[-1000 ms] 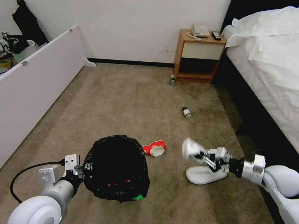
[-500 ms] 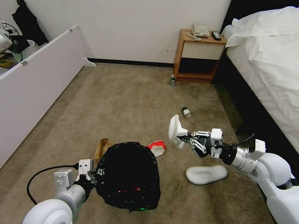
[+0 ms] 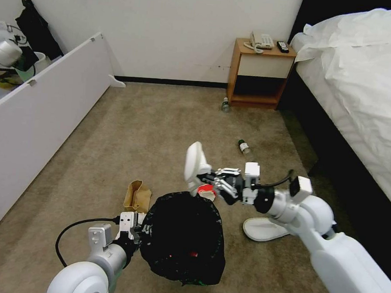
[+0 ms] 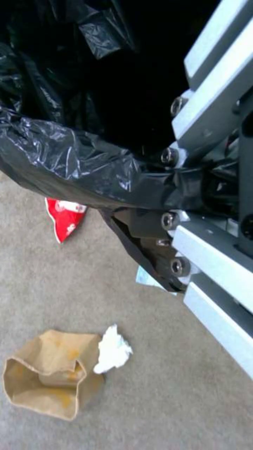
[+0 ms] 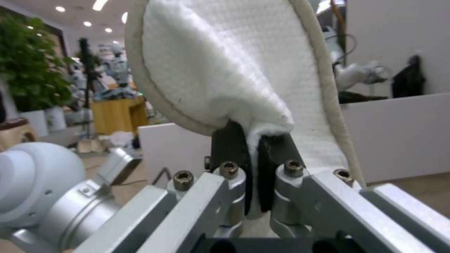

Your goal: Pick up the trash bin, then pick up the garbage from the floor and place it into the trash bin.

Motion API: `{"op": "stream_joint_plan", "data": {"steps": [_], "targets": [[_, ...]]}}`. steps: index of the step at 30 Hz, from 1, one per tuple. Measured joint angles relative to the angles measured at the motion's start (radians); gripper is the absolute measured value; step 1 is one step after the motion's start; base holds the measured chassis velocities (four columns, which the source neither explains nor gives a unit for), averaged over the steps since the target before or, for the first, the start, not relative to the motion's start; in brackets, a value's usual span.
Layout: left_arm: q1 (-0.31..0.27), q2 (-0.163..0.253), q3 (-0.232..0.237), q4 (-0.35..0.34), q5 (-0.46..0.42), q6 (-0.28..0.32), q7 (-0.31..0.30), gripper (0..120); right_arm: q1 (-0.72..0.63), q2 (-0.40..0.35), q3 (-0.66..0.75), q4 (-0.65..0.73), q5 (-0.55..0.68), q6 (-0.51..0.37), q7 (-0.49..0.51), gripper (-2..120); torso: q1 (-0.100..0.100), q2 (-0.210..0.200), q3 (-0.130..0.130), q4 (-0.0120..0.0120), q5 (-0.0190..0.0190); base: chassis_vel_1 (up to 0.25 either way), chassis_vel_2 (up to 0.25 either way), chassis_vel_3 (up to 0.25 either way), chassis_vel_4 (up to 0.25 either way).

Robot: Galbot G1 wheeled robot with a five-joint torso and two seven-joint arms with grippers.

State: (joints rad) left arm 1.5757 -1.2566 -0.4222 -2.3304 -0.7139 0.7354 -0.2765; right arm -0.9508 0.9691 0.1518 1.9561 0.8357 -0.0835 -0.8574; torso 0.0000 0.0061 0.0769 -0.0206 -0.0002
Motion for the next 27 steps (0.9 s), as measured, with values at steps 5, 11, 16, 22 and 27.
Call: {"op": "stream_joint_plan", "data": {"steps": [5, 11, 16, 22, 27], "targets": [[-0.005, -0.004, 0.002, 0.0, -0.003, 0.0, 0.004, 1, -0.004, 0.016, -0.033, -0.014, -0.03, 0.001, -0.027, 2, 0.0, 0.0, 0.0, 0.0, 0.0, 0.0, 0.0, 0.0, 0.0], [-0.004, 0.002, -0.003, -0.009, -0.01, 0.0, 0.005, 1, -0.024, 0.017, -0.029, -0.025, -0.066, 0.008, -0.054, 2, 0.0, 0.0, 0.0, -0.0002, 0.0002, 0.0, 0.0, 0.0, 0.0], [0.0, 0.007, -0.011, -0.022, -0.02, 0.0, 0.005, 1, -0.042, 0.014, -0.014, -0.03, -0.085, 0.011, -0.067, 2, 0.0, 0.0, 0.0, -0.0002, 0.0002, 0.0, 0.0, 0.0, 0.0], [0.004, 0.014, -0.02, -0.036, -0.033, 0.0, 0.005, 1, -0.063, 0.002, 0.003, -0.037, -0.107, 0.014, -0.084, 2, 0.0, 0.0, 0.0, -0.0001, 0.0002, 0.0, 0.0, 0.0, 0.0], [0.006, 0.017, -0.023, -0.041, -0.038, 0.0, 0.005, 1, -0.068, 0.0, 0.01, -0.046, -0.111, 0.014, -0.099, 9, 0.0, 0.0, 0.0, -0.0001, 0.0002, 0.0, 0.0, 0.0, 0.0]]}}
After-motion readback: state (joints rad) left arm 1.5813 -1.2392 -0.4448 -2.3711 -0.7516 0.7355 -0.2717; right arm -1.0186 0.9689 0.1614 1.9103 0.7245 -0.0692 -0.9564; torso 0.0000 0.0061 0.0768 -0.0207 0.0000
